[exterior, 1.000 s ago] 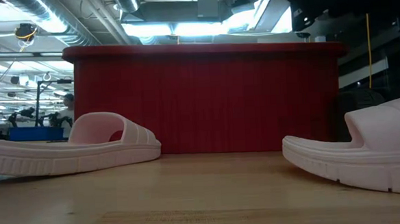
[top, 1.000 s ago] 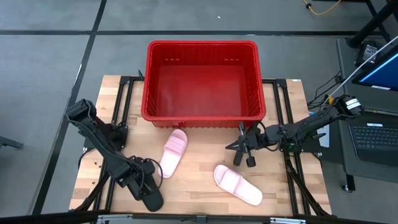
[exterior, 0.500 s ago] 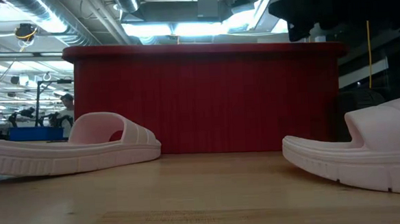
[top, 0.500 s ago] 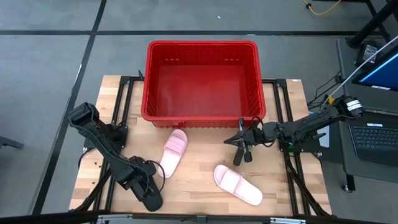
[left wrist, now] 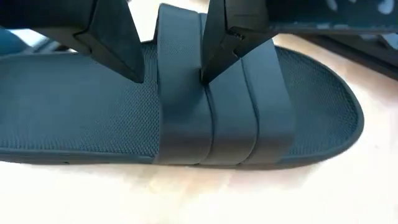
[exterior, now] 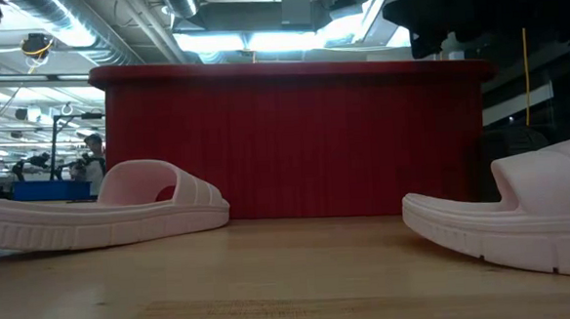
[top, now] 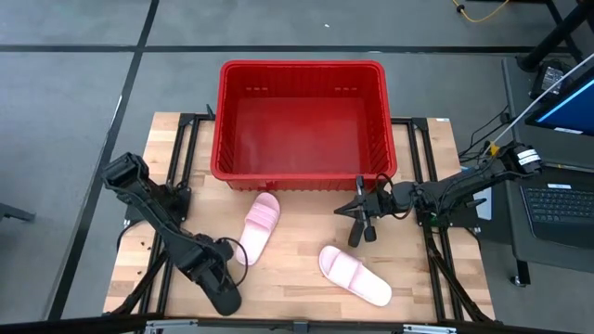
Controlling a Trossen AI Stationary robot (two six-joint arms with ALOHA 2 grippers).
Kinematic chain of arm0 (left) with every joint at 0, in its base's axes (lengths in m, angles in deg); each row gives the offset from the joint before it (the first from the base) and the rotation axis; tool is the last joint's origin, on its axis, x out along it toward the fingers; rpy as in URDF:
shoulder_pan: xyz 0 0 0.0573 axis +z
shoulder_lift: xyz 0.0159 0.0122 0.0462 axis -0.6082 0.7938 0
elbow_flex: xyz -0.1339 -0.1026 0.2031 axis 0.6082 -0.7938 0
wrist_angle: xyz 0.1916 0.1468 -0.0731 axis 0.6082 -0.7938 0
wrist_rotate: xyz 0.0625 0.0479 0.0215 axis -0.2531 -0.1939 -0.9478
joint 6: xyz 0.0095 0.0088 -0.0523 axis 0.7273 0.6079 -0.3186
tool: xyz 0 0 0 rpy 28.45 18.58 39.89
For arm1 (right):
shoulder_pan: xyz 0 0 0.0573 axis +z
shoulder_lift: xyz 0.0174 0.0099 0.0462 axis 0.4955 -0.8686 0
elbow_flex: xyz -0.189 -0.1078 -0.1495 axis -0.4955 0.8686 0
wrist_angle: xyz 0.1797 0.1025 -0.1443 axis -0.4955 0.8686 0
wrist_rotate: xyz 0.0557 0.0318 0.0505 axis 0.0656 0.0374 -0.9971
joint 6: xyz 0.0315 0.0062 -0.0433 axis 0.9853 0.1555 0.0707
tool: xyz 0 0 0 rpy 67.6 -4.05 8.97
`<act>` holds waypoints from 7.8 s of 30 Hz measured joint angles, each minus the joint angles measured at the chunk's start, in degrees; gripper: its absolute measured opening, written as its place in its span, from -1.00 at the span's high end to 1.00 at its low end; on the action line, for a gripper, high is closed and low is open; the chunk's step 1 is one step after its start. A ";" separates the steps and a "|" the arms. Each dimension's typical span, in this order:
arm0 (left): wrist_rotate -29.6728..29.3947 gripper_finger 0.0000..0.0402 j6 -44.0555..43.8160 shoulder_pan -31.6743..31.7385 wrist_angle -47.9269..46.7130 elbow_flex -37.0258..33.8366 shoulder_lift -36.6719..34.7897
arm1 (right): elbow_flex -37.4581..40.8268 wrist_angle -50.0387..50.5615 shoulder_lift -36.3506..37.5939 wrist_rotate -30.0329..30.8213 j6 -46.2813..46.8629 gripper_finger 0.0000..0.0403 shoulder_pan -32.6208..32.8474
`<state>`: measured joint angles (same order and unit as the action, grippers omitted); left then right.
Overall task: Pick and place slides into bin
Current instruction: Put the bottom black slipper into the red bin
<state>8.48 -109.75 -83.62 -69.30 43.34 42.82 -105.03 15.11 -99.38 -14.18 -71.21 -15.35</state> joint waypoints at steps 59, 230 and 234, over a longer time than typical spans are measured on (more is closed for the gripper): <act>-2.23 0.34 -8.13 -2.88 -24.21 26.49 17.44 | 0.00 -0.98 0.04 -0.02 -0.04 0.95 0.00; -78.55 0.98 71.81 44.85 -32.16 45.16 -0.63 | -16.01 24.04 10.50 18.51 -12.68 0.98 0.22; -78.54 0.98 73.92 46.57 -29.57 45.15 -0.63 | -22.34 30.39 8.33 18.49 -11.65 0.98 0.18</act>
<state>-70.05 -35.83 -37.05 -98.88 88.49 42.19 -127.37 45.50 -91.04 4.31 -82.87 -15.17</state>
